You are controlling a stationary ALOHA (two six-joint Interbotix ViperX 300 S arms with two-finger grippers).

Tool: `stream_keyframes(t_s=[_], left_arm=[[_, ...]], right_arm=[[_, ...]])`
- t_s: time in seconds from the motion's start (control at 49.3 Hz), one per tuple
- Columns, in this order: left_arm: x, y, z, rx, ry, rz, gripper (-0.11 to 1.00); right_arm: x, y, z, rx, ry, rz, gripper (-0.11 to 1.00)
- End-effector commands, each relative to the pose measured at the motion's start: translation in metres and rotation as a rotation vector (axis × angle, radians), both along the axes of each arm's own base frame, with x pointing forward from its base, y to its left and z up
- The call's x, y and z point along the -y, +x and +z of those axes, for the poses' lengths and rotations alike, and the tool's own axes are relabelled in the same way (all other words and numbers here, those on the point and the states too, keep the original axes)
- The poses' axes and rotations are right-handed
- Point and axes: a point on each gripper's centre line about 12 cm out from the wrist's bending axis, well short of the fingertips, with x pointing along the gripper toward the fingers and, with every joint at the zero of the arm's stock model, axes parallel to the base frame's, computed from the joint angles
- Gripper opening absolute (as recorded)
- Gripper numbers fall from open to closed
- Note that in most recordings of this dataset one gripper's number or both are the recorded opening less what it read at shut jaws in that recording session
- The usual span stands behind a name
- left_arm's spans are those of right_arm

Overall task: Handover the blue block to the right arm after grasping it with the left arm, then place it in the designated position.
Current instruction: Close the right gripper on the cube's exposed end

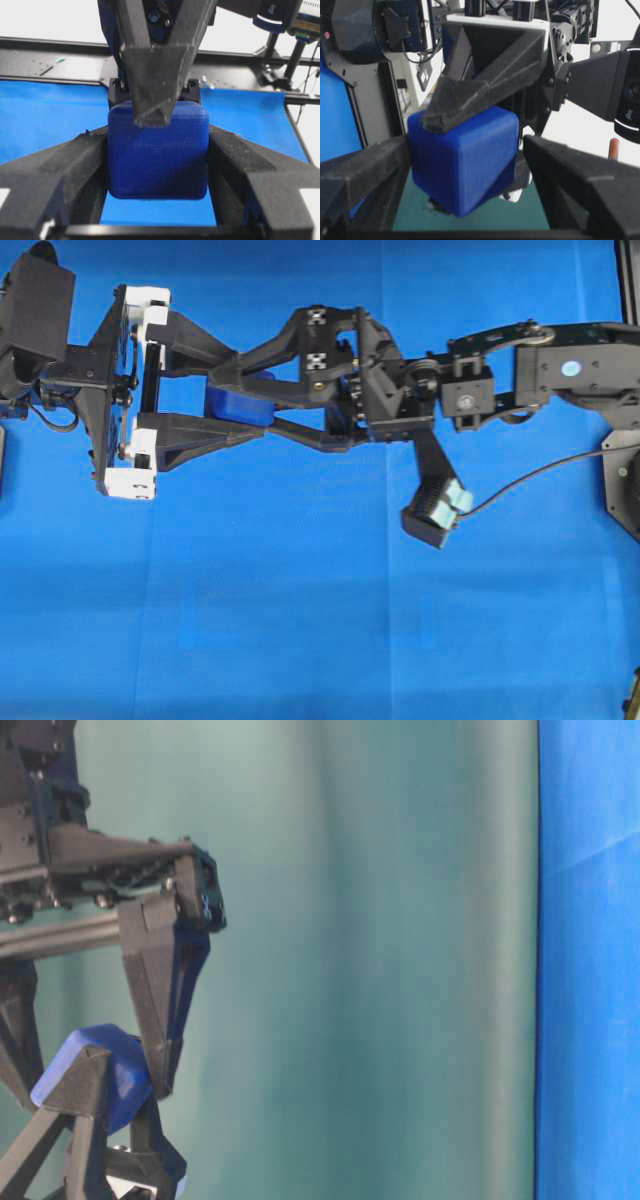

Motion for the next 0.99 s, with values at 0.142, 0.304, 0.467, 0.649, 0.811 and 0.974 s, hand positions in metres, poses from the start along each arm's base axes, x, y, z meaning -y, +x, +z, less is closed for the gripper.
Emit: stream_keyframes(t_s=[0.142,0.304,0.467,0.649,0.811,0.974], left_arm=[[-0.0006,-0.0072,0.0162,0.052,-0.004,0.002,0.49],[-0.0006,-0.0072,0.0162,0.052,-0.002,0.002,0.49],[-0.0006,-0.0072,0.0157,0.048,-0.004,0.002,0.49],[-0.0007,-0.0072,0.0133,0.028,0.0,0.002,0.49],[-0.0007,-0.0072,0.0129,0.025,0.006,0.002,0.49],[-0.0007,-0.0071,0.0138,0.028,0.006,0.002,0.49]], right_arm=[[-0.0001,0.0001,0.0179,0.044,0.0,0.001,0.94],[-0.0006,-0.0005,0.0164,0.039,-0.003,0.001,0.92],[-0.0004,-0.0013,0.0156,0.026,0.008,-0.01,0.58],[0.0029,-0.0009,0.0149,0.004,0.025,-0.039,0.55],[0.0062,-0.0009,0.0128,-0.017,0.021,-0.063,0.55],[0.0066,-0.001,0.0124,-0.021,0.021,-0.066,0.55]])
